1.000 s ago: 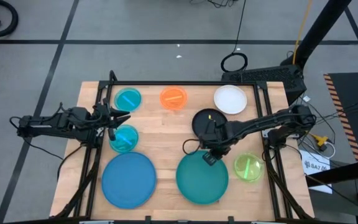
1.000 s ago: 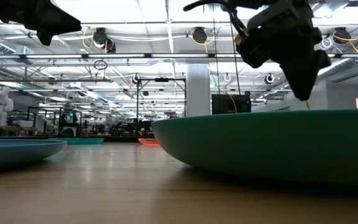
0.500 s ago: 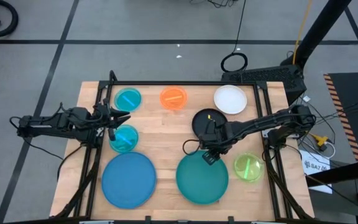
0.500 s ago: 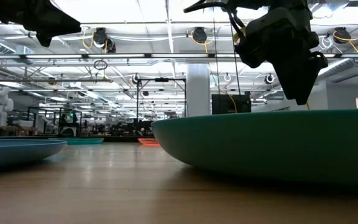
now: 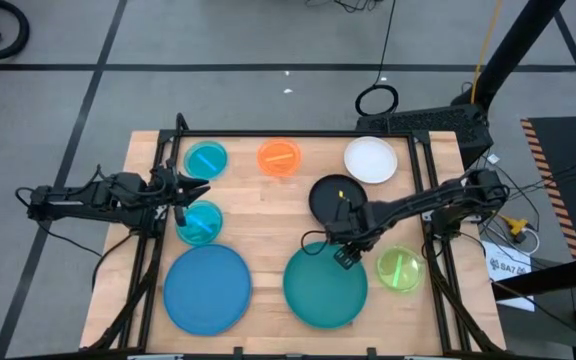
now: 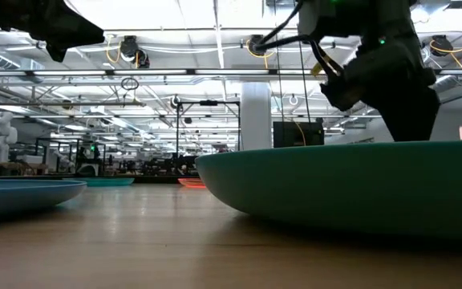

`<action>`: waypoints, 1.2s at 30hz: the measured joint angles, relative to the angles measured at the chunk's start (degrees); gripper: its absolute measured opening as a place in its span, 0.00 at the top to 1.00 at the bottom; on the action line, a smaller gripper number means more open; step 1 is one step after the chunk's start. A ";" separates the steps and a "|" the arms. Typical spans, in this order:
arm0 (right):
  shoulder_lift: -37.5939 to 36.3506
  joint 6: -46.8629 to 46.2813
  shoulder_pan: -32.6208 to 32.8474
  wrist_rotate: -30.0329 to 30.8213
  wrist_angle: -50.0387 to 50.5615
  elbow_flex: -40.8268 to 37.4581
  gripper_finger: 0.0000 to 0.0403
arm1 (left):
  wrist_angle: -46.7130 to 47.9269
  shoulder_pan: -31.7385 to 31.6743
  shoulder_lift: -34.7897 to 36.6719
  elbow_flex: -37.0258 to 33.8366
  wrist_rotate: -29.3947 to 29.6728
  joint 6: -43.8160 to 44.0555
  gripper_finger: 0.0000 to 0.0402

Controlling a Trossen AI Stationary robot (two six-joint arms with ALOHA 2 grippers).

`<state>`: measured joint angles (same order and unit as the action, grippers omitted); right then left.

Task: Stack plastic plates
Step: Stack the green plate on top of the blue plate

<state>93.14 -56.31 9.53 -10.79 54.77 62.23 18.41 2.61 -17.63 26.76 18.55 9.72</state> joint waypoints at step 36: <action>-0.04 4.03 0.49 4.96 -17.46 -4.91 0.97 | 0.04 -0.01 0.01 0.00 0.00 -0.33 0.78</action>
<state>93.10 -52.29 10.02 -5.82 37.31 57.32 18.46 2.60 -17.62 26.76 18.55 9.39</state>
